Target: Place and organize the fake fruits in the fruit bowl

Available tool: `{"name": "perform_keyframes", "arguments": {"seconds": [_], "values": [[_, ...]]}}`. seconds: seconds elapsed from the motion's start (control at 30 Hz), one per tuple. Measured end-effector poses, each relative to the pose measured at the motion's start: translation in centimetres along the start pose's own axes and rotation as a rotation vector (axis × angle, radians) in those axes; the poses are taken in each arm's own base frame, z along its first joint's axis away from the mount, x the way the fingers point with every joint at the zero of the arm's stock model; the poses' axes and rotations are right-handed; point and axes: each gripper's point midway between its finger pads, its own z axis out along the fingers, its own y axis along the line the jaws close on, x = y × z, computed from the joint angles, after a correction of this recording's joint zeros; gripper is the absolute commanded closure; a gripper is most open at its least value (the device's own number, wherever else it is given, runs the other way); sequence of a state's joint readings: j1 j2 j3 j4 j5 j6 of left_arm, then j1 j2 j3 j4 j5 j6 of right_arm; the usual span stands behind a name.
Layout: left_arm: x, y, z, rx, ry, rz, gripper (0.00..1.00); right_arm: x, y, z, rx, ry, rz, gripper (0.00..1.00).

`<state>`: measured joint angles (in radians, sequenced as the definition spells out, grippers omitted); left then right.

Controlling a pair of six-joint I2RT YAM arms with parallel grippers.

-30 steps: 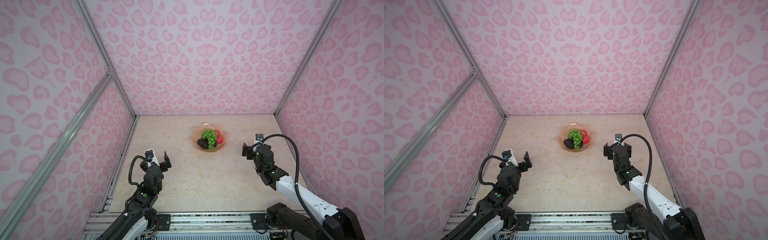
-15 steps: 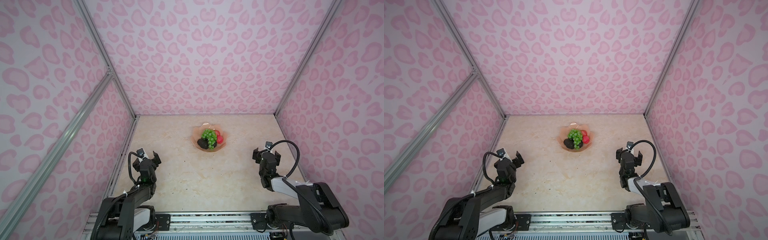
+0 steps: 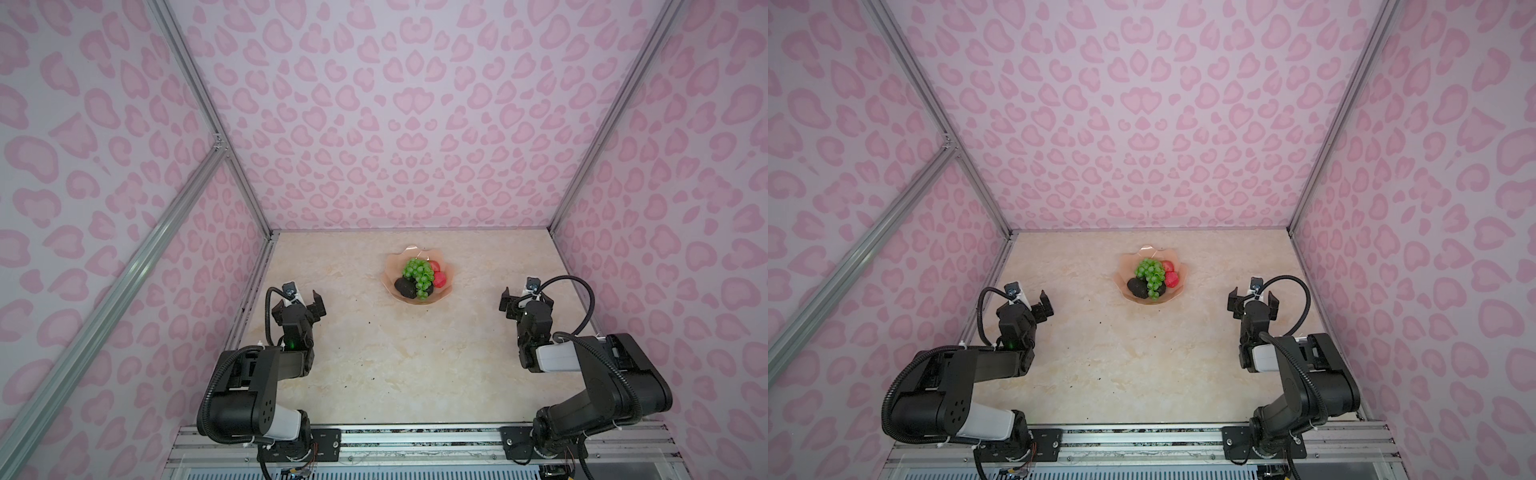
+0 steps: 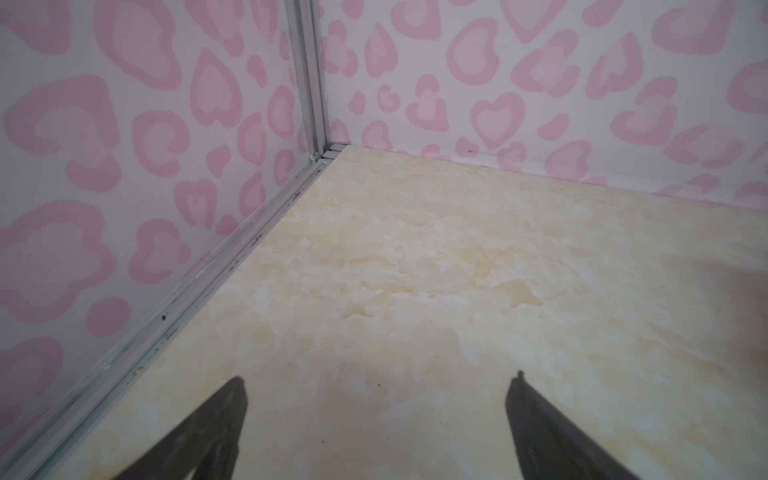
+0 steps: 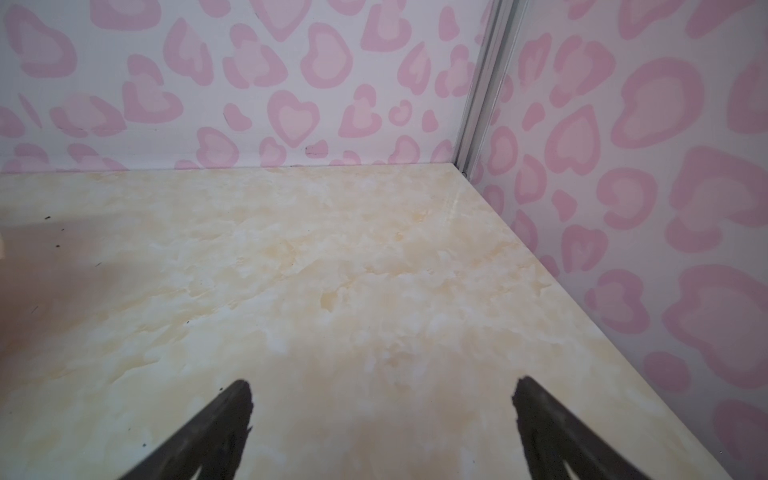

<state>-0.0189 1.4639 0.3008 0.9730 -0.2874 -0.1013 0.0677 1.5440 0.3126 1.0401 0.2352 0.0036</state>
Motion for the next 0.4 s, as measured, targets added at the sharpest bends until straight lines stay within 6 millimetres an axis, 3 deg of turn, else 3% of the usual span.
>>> {"name": "perform_keyframes", "arguments": {"seconds": [0.4], "values": [[-0.28,-0.13,0.19,0.003,-0.005,-0.002,0.02,0.42,0.31,0.17,-0.023,0.033,-0.008,0.01]]}}
